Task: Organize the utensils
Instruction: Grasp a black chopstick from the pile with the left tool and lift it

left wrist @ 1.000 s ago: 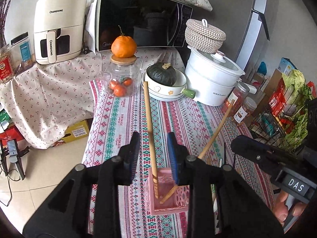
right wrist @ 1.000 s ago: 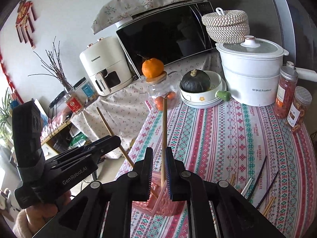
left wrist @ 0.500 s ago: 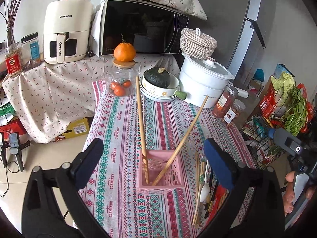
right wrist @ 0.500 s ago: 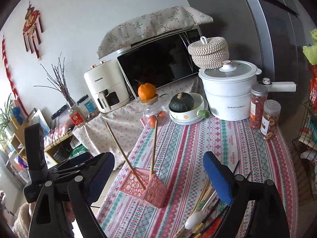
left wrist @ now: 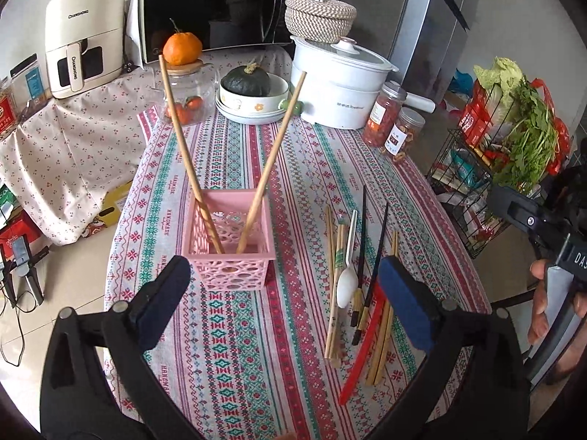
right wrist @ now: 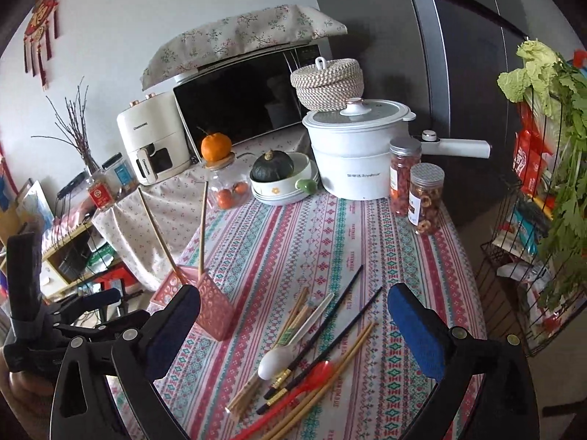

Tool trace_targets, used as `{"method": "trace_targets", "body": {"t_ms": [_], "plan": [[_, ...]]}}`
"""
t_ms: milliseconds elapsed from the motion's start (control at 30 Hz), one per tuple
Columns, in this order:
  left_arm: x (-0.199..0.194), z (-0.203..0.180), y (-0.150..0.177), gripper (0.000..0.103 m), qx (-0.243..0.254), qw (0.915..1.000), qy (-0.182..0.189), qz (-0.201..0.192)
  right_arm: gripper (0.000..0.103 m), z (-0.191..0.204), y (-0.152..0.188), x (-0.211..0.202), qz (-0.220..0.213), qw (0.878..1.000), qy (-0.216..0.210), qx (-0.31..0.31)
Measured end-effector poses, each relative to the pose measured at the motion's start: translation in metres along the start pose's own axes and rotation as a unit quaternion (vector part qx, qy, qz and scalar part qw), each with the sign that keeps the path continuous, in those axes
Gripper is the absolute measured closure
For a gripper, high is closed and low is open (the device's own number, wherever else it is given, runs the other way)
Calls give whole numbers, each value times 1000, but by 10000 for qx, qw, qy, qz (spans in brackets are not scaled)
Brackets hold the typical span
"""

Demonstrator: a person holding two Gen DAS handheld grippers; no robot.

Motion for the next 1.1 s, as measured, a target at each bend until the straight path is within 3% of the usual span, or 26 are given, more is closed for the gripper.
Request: {"method": "trace_targets", "body": {"t_ms": [233,367,567,633,800,900,967,1100], "plan": [[21,-40,12,1,513,9979,-35,401,0,-49,26,16,733,9958,395,369],[40,-63,16,1,789,9943,-135,707,0,-81,47,35,1425,9844,795,657],[78,-88,3,2,1036,9906,-174,881,0,-118,62,51,1861,9709,922,1194],[94,-92,-1,8,954,9906,-82,978,0,-124,64,55,1954,9684,988,1195],[147,-94,-13,51,619,9891,187,1320,0,-143,70,66,2137,9609,1157,1329],[178,-95,-18,70,579,9869,242,1487,0,-152,74,73,2249,9566,1173,1433],[195,-98,-18,79,648,9843,257,1621,0,-157,77,77,2310,9546,1187,1461],[220,-100,-22,80,806,9812,99,1750,0,-163,77,82,2368,9534,1206,1430]]}}
Point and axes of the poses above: each gripper's, at about its wrist camera, not at the fingertips, and x roughly the way its jaws point, z to its left, y to its underside, the point moved 9 cm from there along x, roughly the way its jaws point, and after that the axes turned 8 degrees about y, right-handed, at the moved point
